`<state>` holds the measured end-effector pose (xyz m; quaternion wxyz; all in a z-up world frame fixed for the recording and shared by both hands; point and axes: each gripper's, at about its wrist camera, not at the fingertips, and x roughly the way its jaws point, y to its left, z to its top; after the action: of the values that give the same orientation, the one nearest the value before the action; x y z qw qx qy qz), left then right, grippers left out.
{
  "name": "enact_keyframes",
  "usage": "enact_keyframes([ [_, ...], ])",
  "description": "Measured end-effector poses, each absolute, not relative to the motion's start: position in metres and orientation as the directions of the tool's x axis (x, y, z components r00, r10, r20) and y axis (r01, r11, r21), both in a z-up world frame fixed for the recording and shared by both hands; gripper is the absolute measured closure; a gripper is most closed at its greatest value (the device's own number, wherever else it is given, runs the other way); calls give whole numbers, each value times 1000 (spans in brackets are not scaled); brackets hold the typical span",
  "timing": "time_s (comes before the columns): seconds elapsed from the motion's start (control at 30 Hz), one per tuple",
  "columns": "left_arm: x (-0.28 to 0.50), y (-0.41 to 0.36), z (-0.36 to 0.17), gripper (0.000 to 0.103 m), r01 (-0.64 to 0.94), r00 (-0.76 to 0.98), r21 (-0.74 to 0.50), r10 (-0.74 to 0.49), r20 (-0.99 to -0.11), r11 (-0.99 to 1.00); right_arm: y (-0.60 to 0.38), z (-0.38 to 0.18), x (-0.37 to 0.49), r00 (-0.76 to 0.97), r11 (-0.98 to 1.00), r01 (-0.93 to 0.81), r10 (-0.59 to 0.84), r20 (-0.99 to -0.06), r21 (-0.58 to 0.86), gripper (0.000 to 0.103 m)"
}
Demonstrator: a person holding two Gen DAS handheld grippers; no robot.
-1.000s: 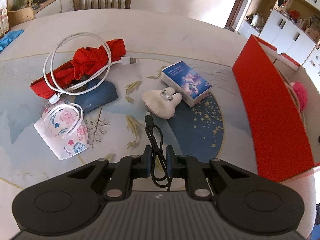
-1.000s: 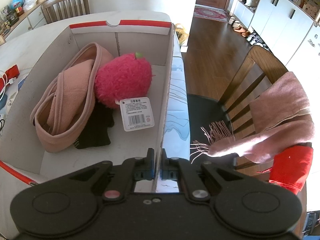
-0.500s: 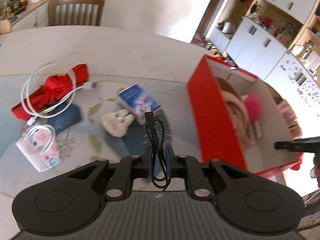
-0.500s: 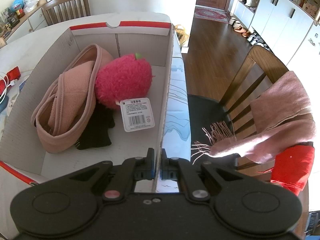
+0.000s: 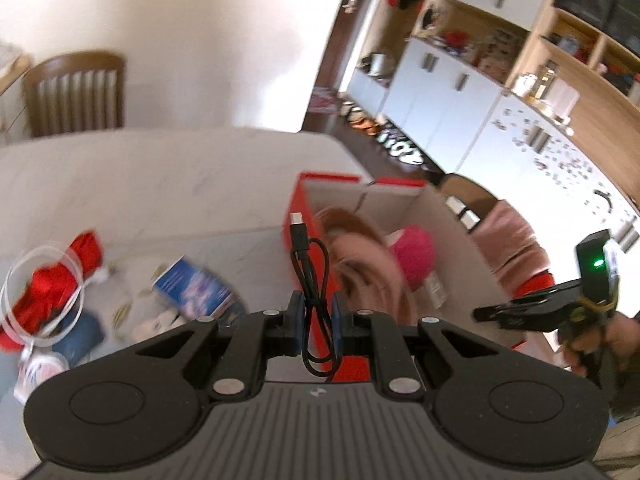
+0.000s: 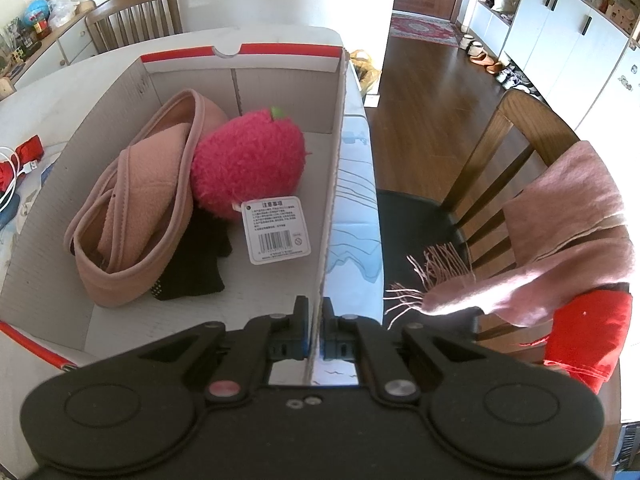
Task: Organize objects
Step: 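Carry the black cable with the left gripper into the box and release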
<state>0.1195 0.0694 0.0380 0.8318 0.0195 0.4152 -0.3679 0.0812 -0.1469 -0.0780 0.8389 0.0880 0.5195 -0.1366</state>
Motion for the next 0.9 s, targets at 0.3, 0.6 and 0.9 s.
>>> enact_keyframes([
  [0.3, 117, 8, 78, 90, 758, 316, -271, -698, -643, 593, -149, -79, 81, 430, 947, 320, -129, -894, 17, 99],
  [0.6, 104, -56, 48, 90, 834, 182, -261, -690, -700, 485, -152, -80, 81, 434, 950, 313, -120, -893, 25, 98],
  [0.9, 92, -90, -6, 90, 878, 88, -218, -592, -801, 426, -153, -80, 81, 437, 950, 311, -113, -892, 32, 98],
])
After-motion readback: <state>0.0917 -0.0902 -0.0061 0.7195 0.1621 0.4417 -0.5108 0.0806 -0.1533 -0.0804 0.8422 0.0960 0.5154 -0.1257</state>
